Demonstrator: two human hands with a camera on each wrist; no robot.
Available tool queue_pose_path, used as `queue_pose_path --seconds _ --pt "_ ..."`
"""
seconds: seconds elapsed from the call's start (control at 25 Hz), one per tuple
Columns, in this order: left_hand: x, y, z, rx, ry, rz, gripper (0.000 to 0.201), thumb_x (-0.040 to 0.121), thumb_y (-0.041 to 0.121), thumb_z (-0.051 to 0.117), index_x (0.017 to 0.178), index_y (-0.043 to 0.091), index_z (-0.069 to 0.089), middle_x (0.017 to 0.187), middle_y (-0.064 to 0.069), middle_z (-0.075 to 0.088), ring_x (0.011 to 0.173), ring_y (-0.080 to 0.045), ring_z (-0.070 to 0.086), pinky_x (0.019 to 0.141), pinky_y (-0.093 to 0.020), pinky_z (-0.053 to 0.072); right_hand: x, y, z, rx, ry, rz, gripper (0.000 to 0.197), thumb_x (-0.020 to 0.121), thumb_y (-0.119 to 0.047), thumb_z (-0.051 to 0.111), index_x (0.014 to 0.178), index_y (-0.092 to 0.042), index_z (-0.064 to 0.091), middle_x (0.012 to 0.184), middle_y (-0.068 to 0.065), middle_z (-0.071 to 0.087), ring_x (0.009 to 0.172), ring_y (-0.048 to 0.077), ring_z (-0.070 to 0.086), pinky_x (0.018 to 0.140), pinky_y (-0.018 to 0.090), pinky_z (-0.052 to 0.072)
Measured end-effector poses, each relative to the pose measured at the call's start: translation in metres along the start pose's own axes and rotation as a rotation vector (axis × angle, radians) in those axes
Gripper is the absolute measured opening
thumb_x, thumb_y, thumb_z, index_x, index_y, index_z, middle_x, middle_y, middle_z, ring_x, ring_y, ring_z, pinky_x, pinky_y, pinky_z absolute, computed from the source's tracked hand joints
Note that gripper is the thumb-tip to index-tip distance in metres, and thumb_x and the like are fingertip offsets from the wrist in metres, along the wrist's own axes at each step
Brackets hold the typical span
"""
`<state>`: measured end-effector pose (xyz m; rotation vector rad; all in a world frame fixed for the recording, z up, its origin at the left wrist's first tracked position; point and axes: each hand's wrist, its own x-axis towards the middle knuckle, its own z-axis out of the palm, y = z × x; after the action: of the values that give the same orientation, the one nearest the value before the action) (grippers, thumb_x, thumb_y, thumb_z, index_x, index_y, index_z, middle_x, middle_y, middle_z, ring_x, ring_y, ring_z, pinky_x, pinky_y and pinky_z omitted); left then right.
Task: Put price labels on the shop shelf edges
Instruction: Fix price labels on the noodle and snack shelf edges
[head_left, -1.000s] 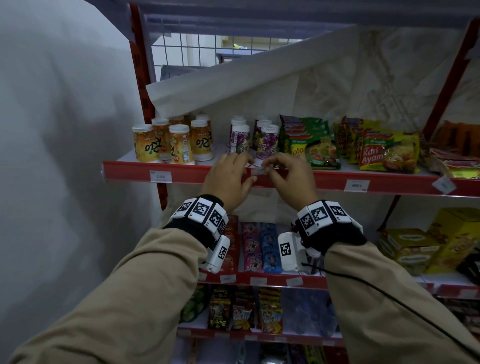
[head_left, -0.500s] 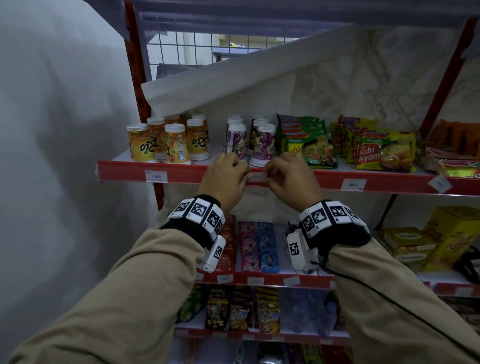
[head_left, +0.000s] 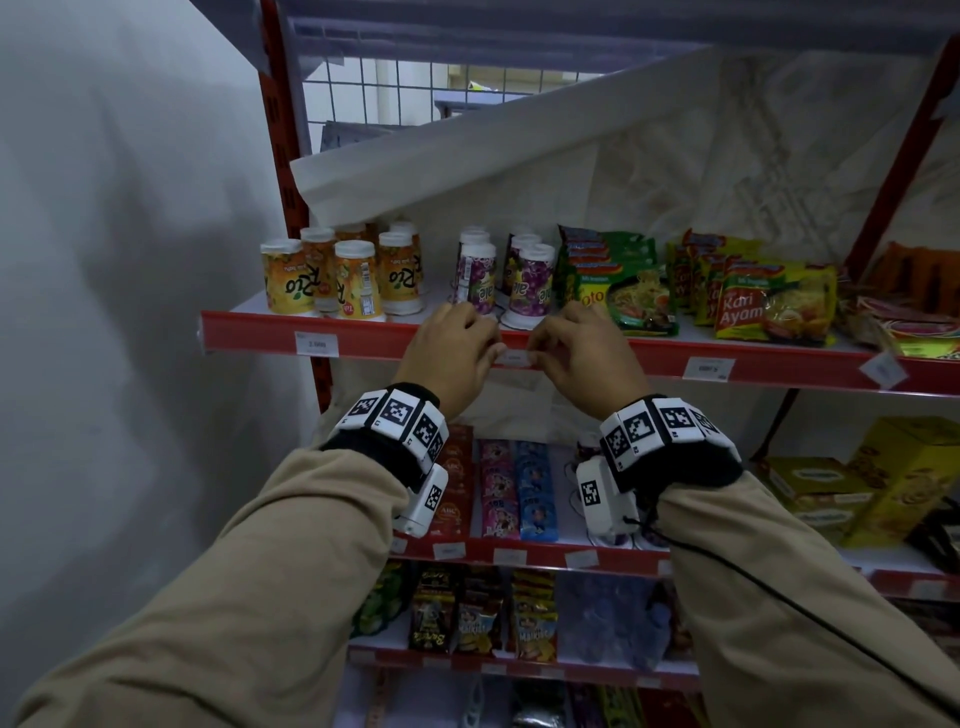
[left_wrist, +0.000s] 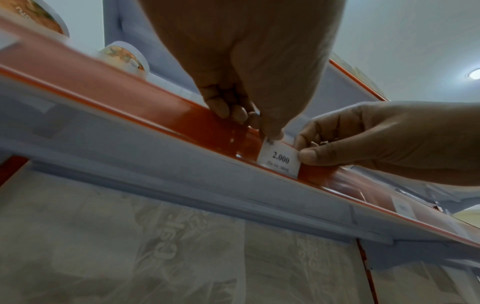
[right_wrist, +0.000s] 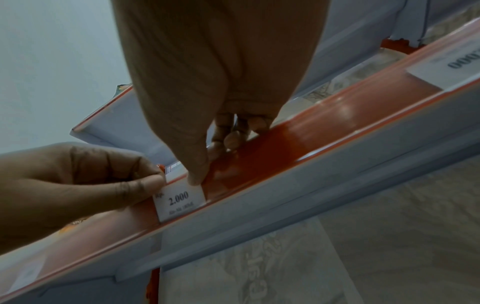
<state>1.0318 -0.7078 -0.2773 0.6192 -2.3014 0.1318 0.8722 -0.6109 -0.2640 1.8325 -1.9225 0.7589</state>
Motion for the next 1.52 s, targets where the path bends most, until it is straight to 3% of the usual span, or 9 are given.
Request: queue_pose_path --seconds 0.56,0.84,1.0,1.16,1.28,1.52 --pt "-0.003 0.003 -0.003 0.009 -0.022 -0.035 0.021 0.094 0.028 0.054 0.096 0.008 0.061 0.095 -0.011 0.056 0.091 -0.029 0.047 0.076 -0.038 0.038 -0.003 0.000 0.005 0.001 0.046 0.021 0.010 0.085 -0.026 0.068 0.089 -0.017 0.067 0.092 0.005 0.056 0.093 0.027 0.046 0.078 0.040 0.041" --pt "-0.001 0.003 -0.008 0.056 -0.031 0.000 0.017 0.093 0.026 0.056 0.098 0.009 0.060 0.096 -0.010 0.056 0.090 -0.029 0.048 0.068 -0.038 0.038 -0.008 0.000 0.005 0.020 0.092 0.058 0.014 0.079 -0.020 0.072 0.087 -0.012 0.064 0.090 0.007 0.058 0.093 0.029 0.047 0.079 0.042 0.042" --pt "0.001 0.003 -0.013 0.093 -0.042 -0.010 0.015 0.093 0.022 0.055 0.097 0.008 0.060 0.097 -0.011 0.055 0.092 -0.029 0.049 0.065 -0.040 0.042 -0.015 0.005 0.002 -0.008 0.144 0.091 0.018 0.075 -0.015 0.075 0.088 -0.009 0.065 0.094 0.010 0.058 0.096 0.031 0.048 0.079 0.038 0.043" --pt "0.001 0.005 -0.016 0.140 -0.083 -0.033 0.015 0.094 0.020 0.052 0.100 0.010 0.060 0.101 -0.010 0.055 0.095 -0.028 0.048 0.067 -0.039 0.043 -0.031 0.021 -0.009 -0.094 0.182 0.184 0.024 0.074 -0.023 0.077 0.092 -0.012 0.065 0.105 0.010 0.060 0.102 0.031 0.046 0.084 0.039 0.042" --pt "0.004 0.008 -0.022 0.208 -0.078 0.030 0.015 0.091 0.017 0.052 0.100 0.009 0.061 0.101 -0.011 0.058 0.094 -0.029 0.050 0.071 -0.038 0.040 -0.045 0.035 -0.021 -0.166 0.207 0.245 0.027 0.073 -0.028 0.077 0.094 -0.015 0.066 0.108 0.009 0.060 0.100 0.032 0.046 0.083 0.042 0.042" --pt "0.020 0.048 -0.008 0.261 -0.119 0.135 0.029 0.089 0.035 0.053 0.112 0.018 0.056 0.113 -0.004 0.055 0.107 -0.024 0.045 0.084 -0.035 0.036 -0.064 0.072 -0.043 -0.270 0.217 0.260 0.031 0.071 -0.034 0.078 0.094 -0.017 0.065 0.104 0.008 0.057 0.100 0.033 0.045 0.078 0.040 0.038"
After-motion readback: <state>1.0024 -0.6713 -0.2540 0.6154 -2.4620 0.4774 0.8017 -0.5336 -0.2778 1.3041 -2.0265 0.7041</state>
